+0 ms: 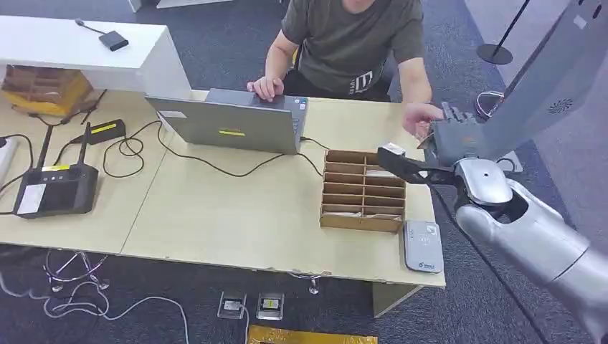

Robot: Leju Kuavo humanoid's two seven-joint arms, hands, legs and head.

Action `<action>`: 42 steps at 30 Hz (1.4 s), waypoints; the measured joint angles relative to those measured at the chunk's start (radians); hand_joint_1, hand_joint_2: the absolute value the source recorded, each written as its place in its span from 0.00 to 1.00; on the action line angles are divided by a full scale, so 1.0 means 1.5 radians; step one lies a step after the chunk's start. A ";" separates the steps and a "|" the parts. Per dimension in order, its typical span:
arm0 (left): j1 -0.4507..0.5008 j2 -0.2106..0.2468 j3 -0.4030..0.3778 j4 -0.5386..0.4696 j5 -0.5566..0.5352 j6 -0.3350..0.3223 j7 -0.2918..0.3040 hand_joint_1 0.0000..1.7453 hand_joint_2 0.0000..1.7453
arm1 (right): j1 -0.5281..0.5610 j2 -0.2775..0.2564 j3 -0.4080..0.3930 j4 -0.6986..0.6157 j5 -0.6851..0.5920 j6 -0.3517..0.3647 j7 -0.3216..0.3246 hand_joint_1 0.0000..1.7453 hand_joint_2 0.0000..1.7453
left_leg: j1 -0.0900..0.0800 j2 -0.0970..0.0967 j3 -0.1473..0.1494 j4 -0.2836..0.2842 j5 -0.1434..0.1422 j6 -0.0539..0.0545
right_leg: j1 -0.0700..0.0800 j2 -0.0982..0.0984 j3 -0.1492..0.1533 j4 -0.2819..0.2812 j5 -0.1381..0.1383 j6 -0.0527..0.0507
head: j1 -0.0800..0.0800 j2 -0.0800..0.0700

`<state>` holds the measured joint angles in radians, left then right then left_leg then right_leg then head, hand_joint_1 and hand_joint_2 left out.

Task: Pass the card to the sensor for recognition and then transmit it.

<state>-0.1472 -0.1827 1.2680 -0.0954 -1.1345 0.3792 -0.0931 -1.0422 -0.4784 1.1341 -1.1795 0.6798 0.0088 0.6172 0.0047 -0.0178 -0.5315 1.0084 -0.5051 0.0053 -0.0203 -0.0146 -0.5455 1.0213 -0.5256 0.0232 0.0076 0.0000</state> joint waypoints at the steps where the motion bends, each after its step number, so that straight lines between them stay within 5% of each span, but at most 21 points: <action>1: 0.000 -0.001 0.000 0.000 0.004 0.003 0.000 0.00 0.00 | 0.001 0.003 0.000 0.001 0.000 -0.001 -0.006 1.00 1.00 | 0.000 0.000 0.000 0.000 0.000 0.000 | 0.000 0.000 0.000 0.000 0.000 0.000 | 0.000 0.000; 12: 0.000 -0.006 0.000 0.000 0.029 0.004 0.000 0.00 0.00 | 0.058 0.003 -0.007 -0.006 -0.009 -0.009 -0.014 1.00 1.00 | 0.000 0.000 0.001 0.000 0.000 0.000 | 0.000 0.000 0.000 0.000 0.000 0.000 | 0.000 0.000; 19: 0.002 -0.002 0.000 0.000 -0.012 -0.031 0.001 0.00 0.00 | 0.184 -0.075 -0.073 -0.074 -0.009 -0.022 0.041 1.00 1.00 | 0.000 0.000 0.001 0.001 0.000 0.000 | 0.000 -0.001 0.000 -0.001 0.000 0.000 | 0.000 0.000; 27: 0.005 0.004 0.000 0.000 -0.027 -0.030 0.000 0.00 0.00 | 0.329 -0.174 -0.194 -0.185 0.001 -0.008 0.044 1.00 1.00 | 0.000 0.002 0.001 0.000 -0.001 0.000 | 0.000 0.001 0.000 -0.001 0.000 0.000 | 0.000 0.000; 34: 0.005 0.008 0.000 0.000 -0.032 -0.030 0.000 0.00 0.00 | 0.382 -0.203 -0.244 -0.257 0.002 0.016 0.044 1.00 1.00 | 0.000 0.002 0.001 0.000 -0.001 0.000 | 0.000 0.003 0.000 -0.001 0.000 0.000 | 0.000 0.000; 42: 0.004 0.010 0.000 0.000 -0.045 -0.030 0.000 0.00 0.00 | 0.396 -0.200 -0.233 -0.280 -0.016 0.003 0.044 1.00 1.00 | 0.000 0.002 0.001 0.000 -0.001 0.000 | 0.000 0.003 0.000 -0.001 0.000 0.000 | 0.000 0.000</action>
<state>-0.1411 -0.1675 1.2676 -0.0950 -1.2016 0.3341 -0.0931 -0.4485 -0.7786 0.7847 -1.5991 0.6562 0.0138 0.6828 0.0047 -0.0149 -0.5301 1.0086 -0.5067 0.0051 -0.0204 -0.0106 -0.5451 1.0204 -0.5256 0.0232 0.0080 0.0000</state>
